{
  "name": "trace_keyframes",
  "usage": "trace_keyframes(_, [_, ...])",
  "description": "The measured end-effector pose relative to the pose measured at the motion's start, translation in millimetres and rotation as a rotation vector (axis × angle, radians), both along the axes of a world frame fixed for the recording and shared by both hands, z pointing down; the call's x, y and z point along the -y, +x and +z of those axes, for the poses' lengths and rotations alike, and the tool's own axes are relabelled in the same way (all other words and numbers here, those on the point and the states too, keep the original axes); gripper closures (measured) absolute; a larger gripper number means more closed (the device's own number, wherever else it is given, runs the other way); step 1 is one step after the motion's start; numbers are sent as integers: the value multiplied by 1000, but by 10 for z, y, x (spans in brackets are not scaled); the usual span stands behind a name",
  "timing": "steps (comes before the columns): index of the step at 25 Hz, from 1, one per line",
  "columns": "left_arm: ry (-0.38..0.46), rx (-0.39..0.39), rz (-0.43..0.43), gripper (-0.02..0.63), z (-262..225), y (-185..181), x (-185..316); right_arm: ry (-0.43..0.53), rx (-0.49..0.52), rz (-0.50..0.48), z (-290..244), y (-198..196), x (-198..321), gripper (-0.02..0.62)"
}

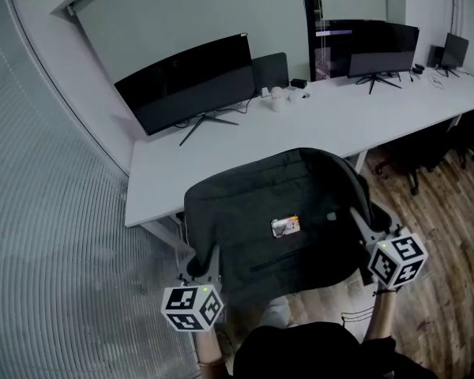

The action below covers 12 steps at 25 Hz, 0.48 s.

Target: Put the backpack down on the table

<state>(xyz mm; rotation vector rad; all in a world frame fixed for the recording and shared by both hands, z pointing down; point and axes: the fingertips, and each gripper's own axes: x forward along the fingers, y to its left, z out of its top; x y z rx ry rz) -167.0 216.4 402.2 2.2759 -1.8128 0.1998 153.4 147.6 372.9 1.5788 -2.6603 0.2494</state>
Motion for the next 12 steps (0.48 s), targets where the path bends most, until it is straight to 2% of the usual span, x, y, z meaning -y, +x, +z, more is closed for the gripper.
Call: trace_keyframes(12, [-11,-13,44,557,-70,-294,1020,-14,-5,45,-109,-264,870,443])
